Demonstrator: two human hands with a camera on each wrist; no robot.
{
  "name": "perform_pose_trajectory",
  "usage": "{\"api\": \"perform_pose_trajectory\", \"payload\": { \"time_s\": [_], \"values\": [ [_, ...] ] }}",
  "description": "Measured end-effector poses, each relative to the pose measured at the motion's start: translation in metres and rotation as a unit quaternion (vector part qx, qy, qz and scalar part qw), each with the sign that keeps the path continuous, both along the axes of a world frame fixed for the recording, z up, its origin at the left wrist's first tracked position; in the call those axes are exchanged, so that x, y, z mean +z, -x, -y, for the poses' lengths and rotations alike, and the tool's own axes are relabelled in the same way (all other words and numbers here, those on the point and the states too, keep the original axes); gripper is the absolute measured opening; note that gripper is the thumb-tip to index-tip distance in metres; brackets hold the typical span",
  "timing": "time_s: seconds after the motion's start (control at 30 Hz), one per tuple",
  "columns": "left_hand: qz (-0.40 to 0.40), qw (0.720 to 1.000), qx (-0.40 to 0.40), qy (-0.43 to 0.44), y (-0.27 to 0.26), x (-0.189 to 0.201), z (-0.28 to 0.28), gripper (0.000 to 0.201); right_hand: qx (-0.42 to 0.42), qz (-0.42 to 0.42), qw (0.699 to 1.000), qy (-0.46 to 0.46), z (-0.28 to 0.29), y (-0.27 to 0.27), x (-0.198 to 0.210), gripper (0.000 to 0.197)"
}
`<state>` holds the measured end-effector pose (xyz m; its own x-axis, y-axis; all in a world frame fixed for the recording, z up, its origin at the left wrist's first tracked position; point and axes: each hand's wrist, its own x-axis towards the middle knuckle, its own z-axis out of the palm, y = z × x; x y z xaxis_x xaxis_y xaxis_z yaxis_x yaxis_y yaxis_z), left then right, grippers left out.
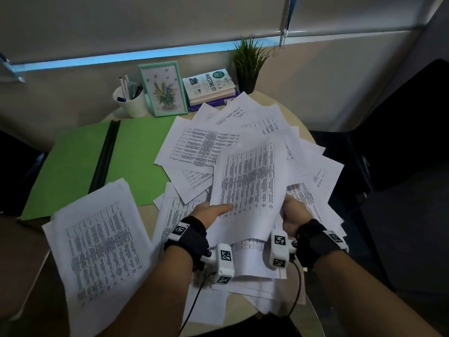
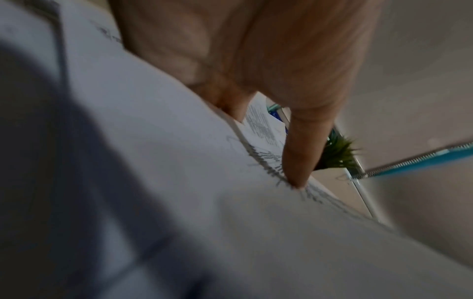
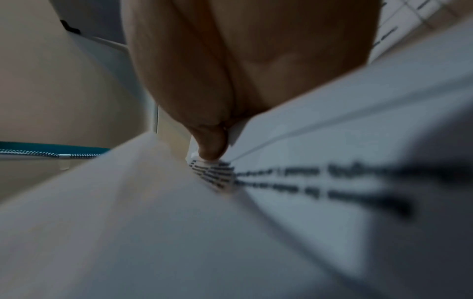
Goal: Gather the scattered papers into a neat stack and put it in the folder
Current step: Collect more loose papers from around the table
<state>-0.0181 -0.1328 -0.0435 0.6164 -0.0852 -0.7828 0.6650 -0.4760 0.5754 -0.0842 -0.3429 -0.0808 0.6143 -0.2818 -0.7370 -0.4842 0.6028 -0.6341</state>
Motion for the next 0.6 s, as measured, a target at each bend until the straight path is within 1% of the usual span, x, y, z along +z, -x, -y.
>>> {"api": "perform_pose_trajectory", "payload": {
  "time_s": [0.03, 0.07, 0.13, 0.17, 0.2, 0.23, 0.27, 0.3, 0.33, 0.37, 0.43, 0.47, 0.53, 0.57, 0.6],
  "values": [
    [-0.007, 1.000, -0.004, 0.003, 0.000, 0.002, 0.000, 0.112, -0.011, 0.004, 1.000, 0.002, -0.002, 0.000, 0.003, 0.017],
    [-0.008, 1.000, -0.013, 0.001, -0.003, 0.001, -0.001, 0.107, -0.006, 0.006, 1.000, 0.009, -0.002, -0.001, 0.005, 0.014],
    [0.004, 1.000, -0.026, -0.016, -0.009, 0.008, -0.003, 0.081, -0.001, -0.018, 1.000, 0.024, -0.001, -0.004, 0.001, 0.022],
    [0.017, 0.999, -0.029, -0.025, -0.013, 0.011, -0.005, 0.081, 0.006, -0.041, 0.998, 0.038, 0.001, -0.004, 0.000, 0.027],
    [0.033, 0.998, -0.036, -0.035, -0.019, 0.012, -0.008, 0.078, -0.003, -0.049, 0.998, 0.045, 0.010, -0.007, -0.025, 0.033],
    [0.058, 0.996, -0.043, -0.043, -0.024, 0.018, -0.010, 0.068, -0.009, -0.053, 0.998, 0.044, 0.013, -0.007, -0.032, 0.039],
    [0.090, 0.994, -0.051, -0.047, -0.030, 0.022, -0.013, 0.054, -0.013, -0.052, 0.998, 0.038, 0.009, -0.006, -0.024, 0.046],
    [0.109, 0.991, -0.054, -0.045, -0.035, 0.030, -0.015, 0.042, -0.021, -0.046, 0.998, 0.036, 0.005, -0.006, -0.013, 0.047],
    [0.128, 0.989, -0.056, -0.038, -0.040, 0.037, -0.017, 0.038, -0.026, -0.041, 0.998, 0.044, 0.004, -0.007, -0.012, 0.041],
    [0.140, 0.988, -0.057, -0.029, -0.045, 0.049, -0.017, 0.038, -0.022, -0.039, 0.997, 0.058, 0.002, -0.009, -0.005, 0.036],
    [0.164, 0.985, -0.058, -0.016, -0.050, 0.071, -0.016, 0.036, -0.012, -0.046, 0.994, 0.099, 0.001, -0.014, -0.004, 0.033],
    [0.175, 0.983, -0.060, -0.007, -0.051, 0.079, -0.015, 0.034, -0.015, -0.052, 0.993, 0.104, 0.000, -0.016, -0.004, 0.032],
    [0.193, 0.978, -0.071, 0.022, -0.050, 0.100, -0.011, 0.033, -0.037, -0.044, 0.995, 0.082, 0.000, -0.019, -0.007, 0.025],
    [0.203, 0.976, -0.075, 0.038, -0.049, 0.110, -0.009, 0.033, -0.036, -0.046, 0.995, 0.082, 0.000, -0.020, -0.007, 0.023],
    [0.214, 0.973, -0.074, 0.050, -0.046, 0.120, -0.008, 0.033, -0.007, -0.064, 0.994, 0.084, -0.001, -0.020, -0.003, 0.023]
  ]
}}
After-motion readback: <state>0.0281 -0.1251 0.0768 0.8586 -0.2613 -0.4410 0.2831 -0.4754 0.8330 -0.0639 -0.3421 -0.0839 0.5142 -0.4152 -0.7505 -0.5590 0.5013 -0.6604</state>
